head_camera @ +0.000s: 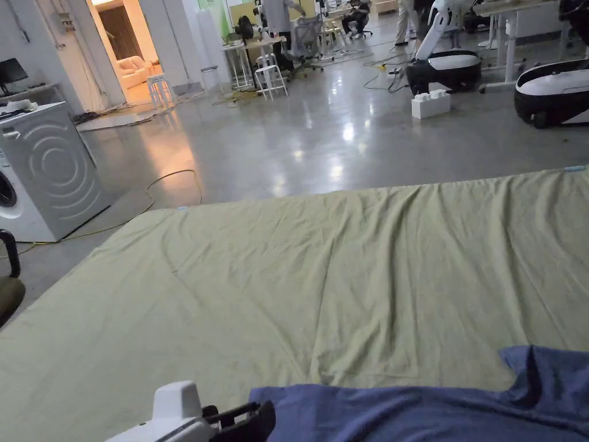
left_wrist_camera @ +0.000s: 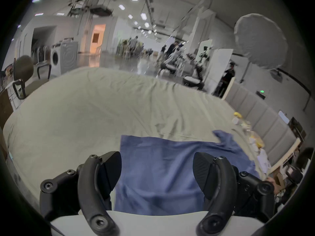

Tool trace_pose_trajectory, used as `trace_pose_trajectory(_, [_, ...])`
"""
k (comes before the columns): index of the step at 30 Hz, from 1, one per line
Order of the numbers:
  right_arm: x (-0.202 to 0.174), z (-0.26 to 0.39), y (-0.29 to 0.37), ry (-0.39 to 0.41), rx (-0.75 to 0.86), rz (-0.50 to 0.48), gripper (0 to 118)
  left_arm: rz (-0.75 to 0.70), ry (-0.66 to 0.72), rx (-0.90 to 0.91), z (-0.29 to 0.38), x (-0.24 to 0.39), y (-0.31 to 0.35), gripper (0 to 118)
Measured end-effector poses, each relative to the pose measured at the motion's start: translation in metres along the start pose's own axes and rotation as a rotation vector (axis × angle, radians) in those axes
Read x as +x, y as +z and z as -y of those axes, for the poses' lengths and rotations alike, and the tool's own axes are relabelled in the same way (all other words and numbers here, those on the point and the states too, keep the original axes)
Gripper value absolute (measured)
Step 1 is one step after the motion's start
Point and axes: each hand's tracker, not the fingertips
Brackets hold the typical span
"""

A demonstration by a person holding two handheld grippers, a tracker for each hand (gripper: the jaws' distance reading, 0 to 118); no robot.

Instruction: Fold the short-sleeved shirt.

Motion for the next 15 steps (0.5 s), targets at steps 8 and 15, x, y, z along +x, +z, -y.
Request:
trace_pose_trajectory(8, [0.015,0.009,-0.01,0.02,-0.072,0.066,0,-0.11,0.015,-0.178,-0.019,-0.034,-0.143,83])
trace_pose_trajectory(15, [0.024,0.014,-0.022,0.034,-0.131,0.1,0,-0.204,-0.074,-0.286,-0.007,-0.025,-0.188,49])
